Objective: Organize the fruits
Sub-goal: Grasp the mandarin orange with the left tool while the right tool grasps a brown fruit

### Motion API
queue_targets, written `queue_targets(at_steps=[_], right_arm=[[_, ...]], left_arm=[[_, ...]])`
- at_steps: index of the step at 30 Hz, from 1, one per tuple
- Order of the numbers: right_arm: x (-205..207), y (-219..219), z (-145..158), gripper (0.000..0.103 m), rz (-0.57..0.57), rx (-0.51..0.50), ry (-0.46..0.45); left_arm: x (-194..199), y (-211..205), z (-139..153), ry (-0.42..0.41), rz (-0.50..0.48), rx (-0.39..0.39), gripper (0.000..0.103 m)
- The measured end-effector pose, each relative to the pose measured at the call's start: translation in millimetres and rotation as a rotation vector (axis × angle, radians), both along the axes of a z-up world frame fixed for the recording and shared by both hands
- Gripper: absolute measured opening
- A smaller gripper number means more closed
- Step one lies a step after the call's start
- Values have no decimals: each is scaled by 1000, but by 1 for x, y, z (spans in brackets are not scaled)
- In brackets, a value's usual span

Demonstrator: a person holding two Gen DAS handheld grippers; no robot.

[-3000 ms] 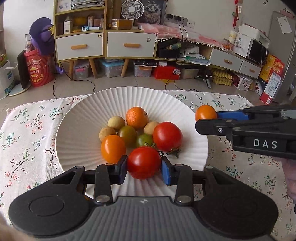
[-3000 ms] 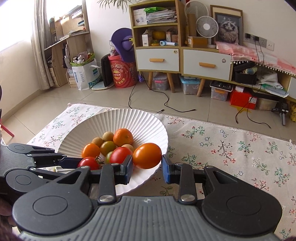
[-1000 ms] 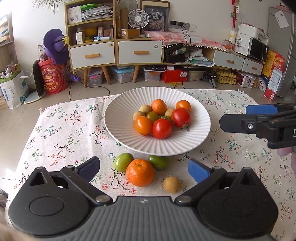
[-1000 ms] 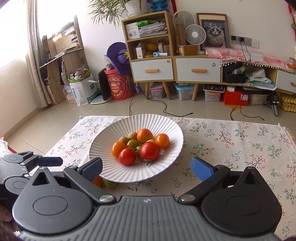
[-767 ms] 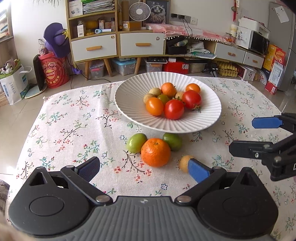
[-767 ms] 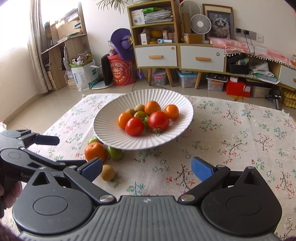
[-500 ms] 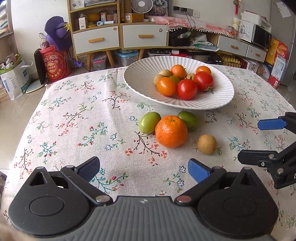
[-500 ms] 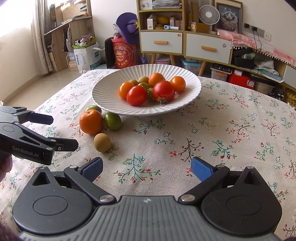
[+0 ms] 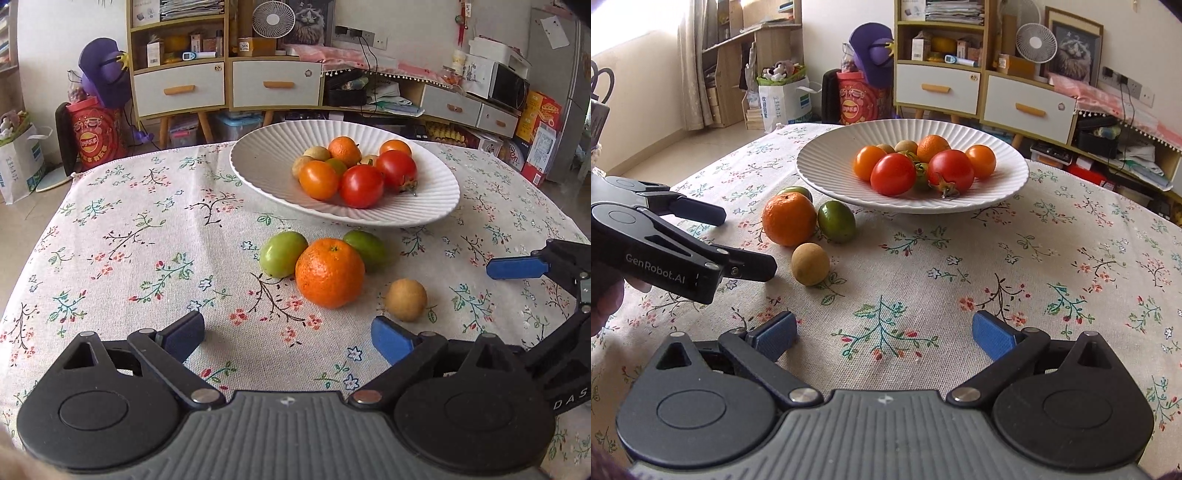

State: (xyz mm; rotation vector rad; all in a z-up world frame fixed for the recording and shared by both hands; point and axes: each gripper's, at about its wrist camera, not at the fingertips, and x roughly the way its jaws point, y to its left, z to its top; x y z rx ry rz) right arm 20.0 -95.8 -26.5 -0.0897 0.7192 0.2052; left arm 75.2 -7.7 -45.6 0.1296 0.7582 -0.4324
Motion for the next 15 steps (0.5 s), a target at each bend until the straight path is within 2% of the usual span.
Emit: queue_targets(at_steps=[11,15], right_arm=[[4,5,3,90,39,3,-18],[7,9,5,81,49,6,-19]], left_arm=[[6,-10,4,14,-29,-72,48],[10,-14,4,11,-13,-81,42]])
